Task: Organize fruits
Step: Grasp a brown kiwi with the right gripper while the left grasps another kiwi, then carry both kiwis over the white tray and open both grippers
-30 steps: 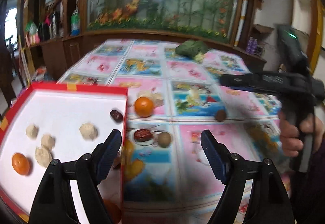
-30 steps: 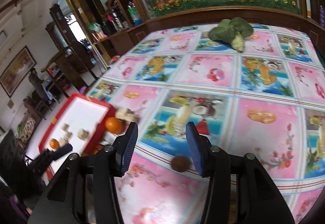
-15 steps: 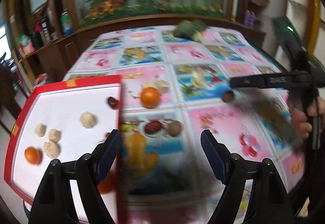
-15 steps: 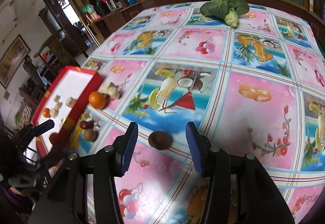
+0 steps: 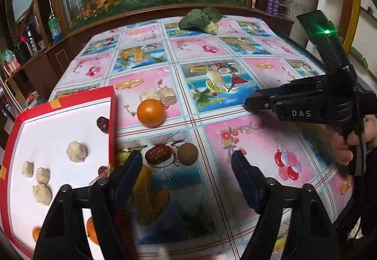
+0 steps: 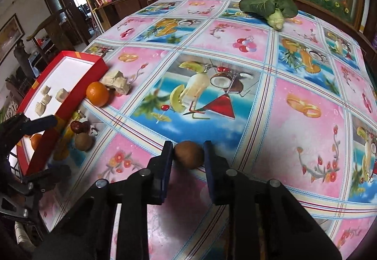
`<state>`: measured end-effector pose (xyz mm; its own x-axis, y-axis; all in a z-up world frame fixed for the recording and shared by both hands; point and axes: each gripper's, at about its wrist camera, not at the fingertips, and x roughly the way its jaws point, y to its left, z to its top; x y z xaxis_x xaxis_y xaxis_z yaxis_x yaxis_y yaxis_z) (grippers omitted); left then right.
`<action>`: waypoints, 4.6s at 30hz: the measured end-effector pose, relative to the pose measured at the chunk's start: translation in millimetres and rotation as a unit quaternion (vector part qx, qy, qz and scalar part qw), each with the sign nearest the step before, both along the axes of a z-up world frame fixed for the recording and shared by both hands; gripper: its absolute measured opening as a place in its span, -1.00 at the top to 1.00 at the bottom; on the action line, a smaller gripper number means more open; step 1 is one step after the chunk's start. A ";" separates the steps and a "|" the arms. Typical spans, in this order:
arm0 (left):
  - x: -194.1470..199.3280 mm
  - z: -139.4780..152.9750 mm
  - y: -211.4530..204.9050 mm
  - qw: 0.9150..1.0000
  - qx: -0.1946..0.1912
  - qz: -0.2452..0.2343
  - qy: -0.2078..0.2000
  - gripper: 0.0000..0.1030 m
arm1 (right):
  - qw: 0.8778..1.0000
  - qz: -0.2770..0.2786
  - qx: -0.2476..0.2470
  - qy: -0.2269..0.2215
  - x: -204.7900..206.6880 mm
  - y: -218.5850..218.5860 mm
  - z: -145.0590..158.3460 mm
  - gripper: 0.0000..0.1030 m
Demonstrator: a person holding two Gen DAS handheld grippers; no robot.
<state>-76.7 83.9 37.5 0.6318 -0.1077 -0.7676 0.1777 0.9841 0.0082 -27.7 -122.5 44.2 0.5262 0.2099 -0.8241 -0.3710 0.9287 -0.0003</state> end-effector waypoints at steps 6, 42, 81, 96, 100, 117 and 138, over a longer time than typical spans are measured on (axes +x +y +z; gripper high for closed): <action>8.9 -3.2 -9.7 1.000 0.012 -0.019 0.010 -0.12 | 0.999 -0.033 0.037 0.009 5.5 -15.8 6.6 0.45; 33.1 -20.5 -19.4 0.998 -0.012 -0.021 0.055 0.30 | 0.998 -0.037 0.040 0.028 7.1 -11.5 0.0 0.45; -9.9 36.4 30.3 0.996 -0.048 0.073 -0.029 0.58 | 0.997 0.025 0.056 -0.051 -24.0 45.6 18.7 0.45; -58.8 38.5 149.2 0.976 -0.032 0.211 -0.052 0.58 | 0.989 0.133 0.059 -0.036 -35.3 193.7 16.7 0.45; -63.7 31.7 161.7 0.973 -0.034 0.222 -0.048 0.58 | 0.986 0.156 0.056 -0.017 -39.1 222.8 7.4 0.44; -64.1 0.5 175.7 0.971 0.009 0.240 -0.005 0.58 | 0.983 0.179 0.010 0.036 -46.9 266.7 -39.6 0.44; -64.4 -10.7 176.5 0.965 0.037 0.257 0.018 0.53 | 0.981 0.191 0.008 0.031 -54.2 268.7 -40.7 0.43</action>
